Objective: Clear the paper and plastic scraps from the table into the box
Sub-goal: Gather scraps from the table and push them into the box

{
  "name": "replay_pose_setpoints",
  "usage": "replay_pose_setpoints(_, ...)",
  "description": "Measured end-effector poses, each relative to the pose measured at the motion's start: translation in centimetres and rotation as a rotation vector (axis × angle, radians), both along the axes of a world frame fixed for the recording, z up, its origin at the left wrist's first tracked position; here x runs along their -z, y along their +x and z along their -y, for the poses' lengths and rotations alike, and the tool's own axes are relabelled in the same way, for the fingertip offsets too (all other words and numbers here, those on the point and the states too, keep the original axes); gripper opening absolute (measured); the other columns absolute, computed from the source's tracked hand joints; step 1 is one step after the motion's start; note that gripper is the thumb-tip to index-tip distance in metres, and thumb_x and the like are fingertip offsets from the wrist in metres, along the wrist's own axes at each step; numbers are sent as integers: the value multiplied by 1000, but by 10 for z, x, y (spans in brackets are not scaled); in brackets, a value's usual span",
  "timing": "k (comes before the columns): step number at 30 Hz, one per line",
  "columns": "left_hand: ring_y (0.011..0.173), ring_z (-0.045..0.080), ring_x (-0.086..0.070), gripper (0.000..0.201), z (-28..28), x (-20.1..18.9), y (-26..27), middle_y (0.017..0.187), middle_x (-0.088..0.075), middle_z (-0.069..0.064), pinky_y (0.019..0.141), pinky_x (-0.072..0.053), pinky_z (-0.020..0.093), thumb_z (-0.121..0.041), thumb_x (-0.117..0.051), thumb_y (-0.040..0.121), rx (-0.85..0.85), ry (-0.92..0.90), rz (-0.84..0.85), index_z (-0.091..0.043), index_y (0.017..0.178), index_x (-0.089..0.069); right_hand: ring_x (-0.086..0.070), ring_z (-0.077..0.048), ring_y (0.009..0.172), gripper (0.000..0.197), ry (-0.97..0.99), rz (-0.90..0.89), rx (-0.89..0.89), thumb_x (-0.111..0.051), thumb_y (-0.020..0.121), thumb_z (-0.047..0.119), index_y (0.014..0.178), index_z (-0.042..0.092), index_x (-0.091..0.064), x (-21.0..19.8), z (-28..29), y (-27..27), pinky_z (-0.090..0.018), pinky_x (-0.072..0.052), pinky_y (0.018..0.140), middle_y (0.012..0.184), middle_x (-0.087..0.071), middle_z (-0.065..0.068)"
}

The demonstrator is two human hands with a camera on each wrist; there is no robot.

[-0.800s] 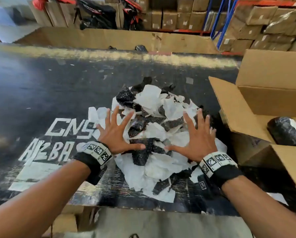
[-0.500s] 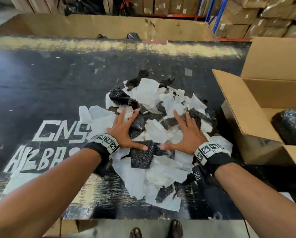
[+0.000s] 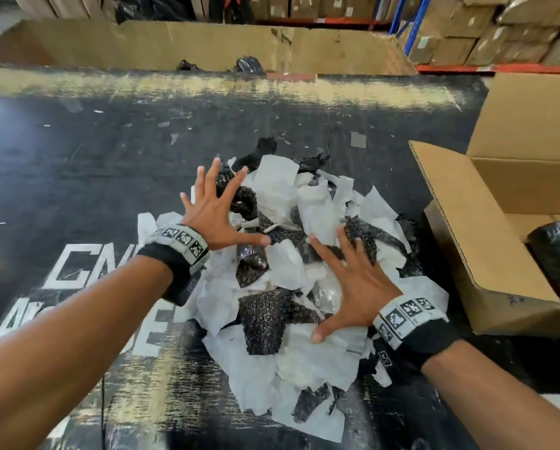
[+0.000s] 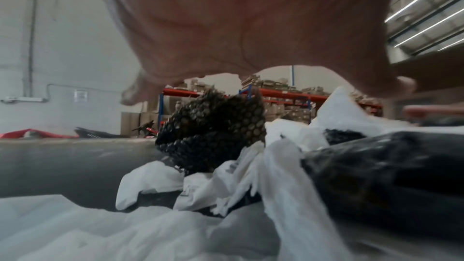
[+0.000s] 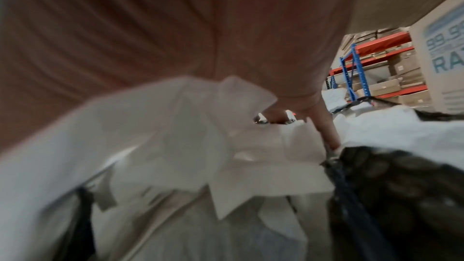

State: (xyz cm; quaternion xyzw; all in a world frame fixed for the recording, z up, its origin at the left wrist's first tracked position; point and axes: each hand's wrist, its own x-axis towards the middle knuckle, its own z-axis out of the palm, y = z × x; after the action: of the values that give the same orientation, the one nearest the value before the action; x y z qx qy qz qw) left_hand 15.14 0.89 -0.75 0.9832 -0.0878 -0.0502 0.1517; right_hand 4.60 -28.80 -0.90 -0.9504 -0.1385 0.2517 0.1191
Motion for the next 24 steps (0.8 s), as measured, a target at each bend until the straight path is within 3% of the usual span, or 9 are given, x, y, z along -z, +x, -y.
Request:
replay_pose_setpoints(4,154,38,-7,135,15,23,5,169,1,6,122,-15,61,-98,-63,46,174,-8,-301,-49,157,-6,25,-51,143,156,-76,-2,-27,-83,35,81,136,62,35,17,-11,8,-83,-7,105,148,52,1)
replay_pose_setpoints(8,154,39,9,139,25,35,-33,170,7,6,118,-13,71,-98,-67,40,243,-4,-385,-62,150,12,12,-52,147,136,-152,62,28,-79,66,68,136,59,37,36,-21,14,-79,-11,108,155,43,-6)
replay_pose_setpoints(11,150,40,26,147,26,33,-56,168,20,5,113,-5,79,-92,-75,37,305,24,-418,-66,142,25,9,-52,147,132,-144,93,67,-79,72,60,137,60,36,42,-25,15,-80,-10,108,158,38,-6)
replay_pose_setpoints(16,145,43,35,149,37,47,-75,166,26,3,101,-2,88,-91,-75,36,319,157,-375,-66,141,28,6,-55,146,139,-81,117,107,-84,71,52,135,59,38,36,-30,11,-82,-8,105,161,30,-11)
replay_pose_setpoints(21,155,38,11,166,39,54,-81,170,6,5,113,-10,79,-87,-82,31,210,-136,-206,-50,149,29,-4,-56,146,138,-57,169,101,-84,68,54,137,60,35,30,-30,8,-78,-22,106,164,21,-14)
replay_pose_setpoints(24,155,35,12,157,35,53,-91,170,11,4,116,-17,73,-82,-84,42,230,-222,-121,-49,153,23,-8,-58,145,128,-72,153,59,-78,73,60,137,63,32,34,-28,9,-75,-22,109,163,21,-16)
